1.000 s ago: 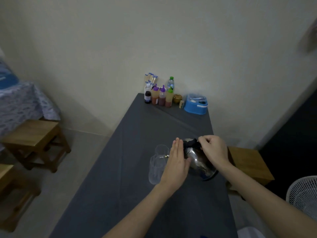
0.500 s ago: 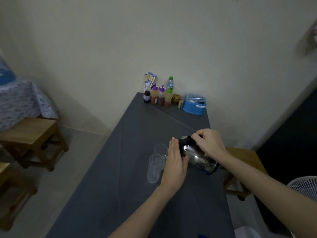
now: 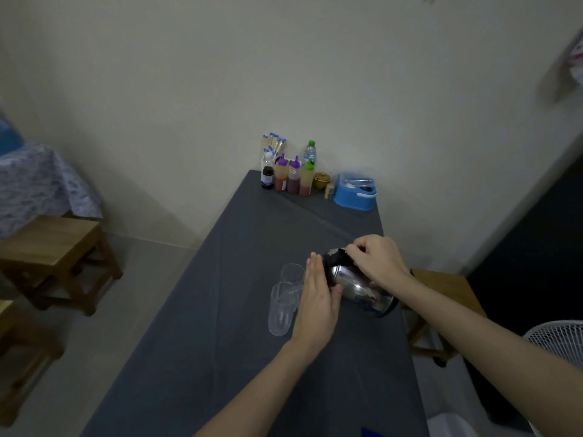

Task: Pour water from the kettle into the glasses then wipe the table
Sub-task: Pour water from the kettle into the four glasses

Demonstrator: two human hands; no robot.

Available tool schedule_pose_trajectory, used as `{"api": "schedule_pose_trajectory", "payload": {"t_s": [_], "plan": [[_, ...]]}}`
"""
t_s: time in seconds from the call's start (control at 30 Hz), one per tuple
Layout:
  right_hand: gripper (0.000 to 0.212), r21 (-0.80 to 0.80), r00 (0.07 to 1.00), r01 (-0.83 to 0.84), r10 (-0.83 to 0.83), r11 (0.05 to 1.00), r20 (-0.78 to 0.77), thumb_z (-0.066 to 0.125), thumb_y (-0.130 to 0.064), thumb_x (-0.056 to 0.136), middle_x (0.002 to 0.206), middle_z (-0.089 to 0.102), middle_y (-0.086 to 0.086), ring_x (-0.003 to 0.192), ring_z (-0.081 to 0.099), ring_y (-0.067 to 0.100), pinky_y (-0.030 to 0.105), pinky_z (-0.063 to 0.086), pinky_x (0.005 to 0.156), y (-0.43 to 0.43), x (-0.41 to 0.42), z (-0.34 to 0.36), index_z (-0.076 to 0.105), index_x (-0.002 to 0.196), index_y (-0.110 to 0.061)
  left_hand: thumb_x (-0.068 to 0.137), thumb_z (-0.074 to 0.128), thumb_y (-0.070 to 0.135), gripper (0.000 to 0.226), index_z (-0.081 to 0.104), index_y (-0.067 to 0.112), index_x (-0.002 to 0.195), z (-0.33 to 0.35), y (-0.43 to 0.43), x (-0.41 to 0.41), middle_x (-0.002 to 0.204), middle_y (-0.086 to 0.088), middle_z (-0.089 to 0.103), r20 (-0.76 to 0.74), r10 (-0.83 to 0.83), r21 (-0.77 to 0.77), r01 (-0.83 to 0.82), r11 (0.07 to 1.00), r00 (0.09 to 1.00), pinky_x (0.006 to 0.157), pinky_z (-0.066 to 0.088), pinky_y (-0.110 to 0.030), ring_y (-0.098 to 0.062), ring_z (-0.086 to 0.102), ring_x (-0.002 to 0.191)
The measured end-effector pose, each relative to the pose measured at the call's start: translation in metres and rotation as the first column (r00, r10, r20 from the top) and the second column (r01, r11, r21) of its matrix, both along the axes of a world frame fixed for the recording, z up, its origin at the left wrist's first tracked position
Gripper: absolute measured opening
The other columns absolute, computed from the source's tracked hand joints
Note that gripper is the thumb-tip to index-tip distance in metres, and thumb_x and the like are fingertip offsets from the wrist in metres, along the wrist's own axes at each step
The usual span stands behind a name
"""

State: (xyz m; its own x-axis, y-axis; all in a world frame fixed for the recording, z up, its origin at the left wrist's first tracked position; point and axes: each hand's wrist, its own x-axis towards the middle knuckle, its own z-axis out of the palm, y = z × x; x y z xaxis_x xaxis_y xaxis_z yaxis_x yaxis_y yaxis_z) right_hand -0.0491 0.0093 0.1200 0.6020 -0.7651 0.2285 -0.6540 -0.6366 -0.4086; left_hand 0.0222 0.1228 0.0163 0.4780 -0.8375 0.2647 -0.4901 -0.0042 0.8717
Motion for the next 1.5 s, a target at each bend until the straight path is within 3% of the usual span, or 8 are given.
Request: {"api": "schedule_pose_trajectory", "payload": {"t_s": [0.63, 0.93, 1.5], "plan": [[0.039, -0.046, 0.998, -0.054, 0.053, 0.997, -0.036, 0.049, -0.038, 0.084, 0.053, 0.061, 0.003, 0.053, 0.059, 0.014, 0.042, 0.053, 0.059, -0.0053, -0.0012, -0.0011, 0.064, 0.058, -0.013, 0.102, 0.036, 0.031, 0.067, -0.005, 0.015, 0.153, -0.0005, -0.0034, 0.0037, 0.162, 0.004, -0.005, 0.034, -0.008, 0.011, 0.008, 1.0, 0.999, 0.122, 0.006, -0.029, -0.008, -0.005, 0.149], [0.035, -0.095, 0.994, -0.081, 0.074, 0.992, -0.077, 0.053, -0.032, 0.086, 0.054, 0.062, 0.001, 0.054, 0.058, 0.016, 0.034, 0.048, 0.056, -0.0023, 0.002, 0.0048, 0.065, 0.058, -0.015, 0.102, 0.036, 0.031, 0.068, -0.004, 0.014, 0.153, 0.0005, -0.003, 0.0052, 0.163, 0.003, -0.004, 0.023, 0.001, 0.022, -0.002, 1.0, 1.0, 0.122, 0.009, -0.031, -0.009, -0.002, 0.149], [0.036, -0.094, 0.996, -0.077, 0.073, 0.993, -0.043, 0.053, -0.03, 0.088, 0.053, 0.061, 0.003, 0.054, 0.058, 0.015, 0.035, 0.05, 0.057, -0.003, 0.0005, 0.0025, 0.065, 0.058, -0.014, 0.102, 0.037, 0.026, 0.067, -0.005, 0.01, 0.152, 0.008, -0.0012, 0.0049, 0.162, 0.0, -0.006, 0.041, -0.03, 0.033, 0.028, 0.999, 0.999, 0.121, 0.005, -0.026, -0.011, -0.003, 0.149]]}}
